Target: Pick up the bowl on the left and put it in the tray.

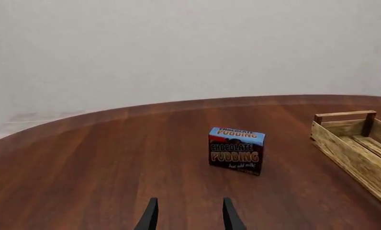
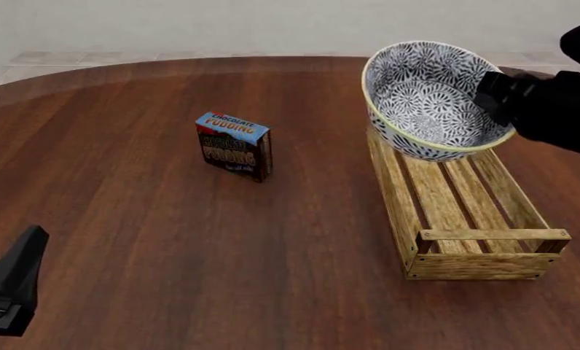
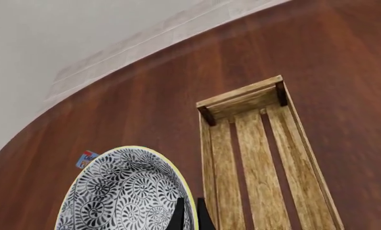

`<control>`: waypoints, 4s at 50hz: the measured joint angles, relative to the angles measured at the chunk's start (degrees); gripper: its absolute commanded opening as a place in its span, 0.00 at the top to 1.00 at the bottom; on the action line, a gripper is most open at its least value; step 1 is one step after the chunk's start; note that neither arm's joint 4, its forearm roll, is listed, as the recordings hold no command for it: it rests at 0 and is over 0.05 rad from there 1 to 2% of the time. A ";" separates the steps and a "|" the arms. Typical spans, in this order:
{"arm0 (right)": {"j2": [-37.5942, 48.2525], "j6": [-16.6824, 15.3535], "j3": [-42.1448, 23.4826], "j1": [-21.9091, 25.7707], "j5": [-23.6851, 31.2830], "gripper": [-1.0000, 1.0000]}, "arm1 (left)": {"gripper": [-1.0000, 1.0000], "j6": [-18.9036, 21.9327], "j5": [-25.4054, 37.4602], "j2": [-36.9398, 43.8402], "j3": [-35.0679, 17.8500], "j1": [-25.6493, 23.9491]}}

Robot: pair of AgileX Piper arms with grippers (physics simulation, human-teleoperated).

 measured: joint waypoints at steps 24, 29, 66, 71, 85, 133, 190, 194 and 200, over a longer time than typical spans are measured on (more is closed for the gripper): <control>-1.97 1.21 3.68 -2.94 -1.58 1.00 | 0.00 -0.03 0.34 0.00 0.00 -0.18; -2.34 1.53 4.35 -3.54 -1.85 1.00 | 0.00 -0.05 0.37 0.00 0.01 -0.21; -2.52 3.32 8.85 -7.64 -5.39 1.00 | 0.00 0.15 0.54 0.00 0.01 -0.26; -2.13 3.52 9.62 -8.19 -6.25 1.00 | 0.00 0.20 0.50 0.00 0.01 -0.24; -1.16 4.14 11.58 -9.19 -8.41 1.00 | 0.00 0.25 0.45 0.00 0.00 -0.25; 4.49 5.79 17.47 -12.02 -17.39 1.00 | 0.00 0.39 0.65 0.00 0.01 -0.26; 6.85 6.31 19.23 -15.12 -20.67 1.00 | 0.00 0.41 0.70 0.00 0.01 -0.31; 7.06 6.24 19.22 -15.42 -20.81 1.00 | 0.00 0.37 0.71 0.00 0.01 -0.28; 7.83 6.06 19.14 -15.61 -21.28 1.00 | 0.00 0.34 0.74 0.00 0.01 -0.22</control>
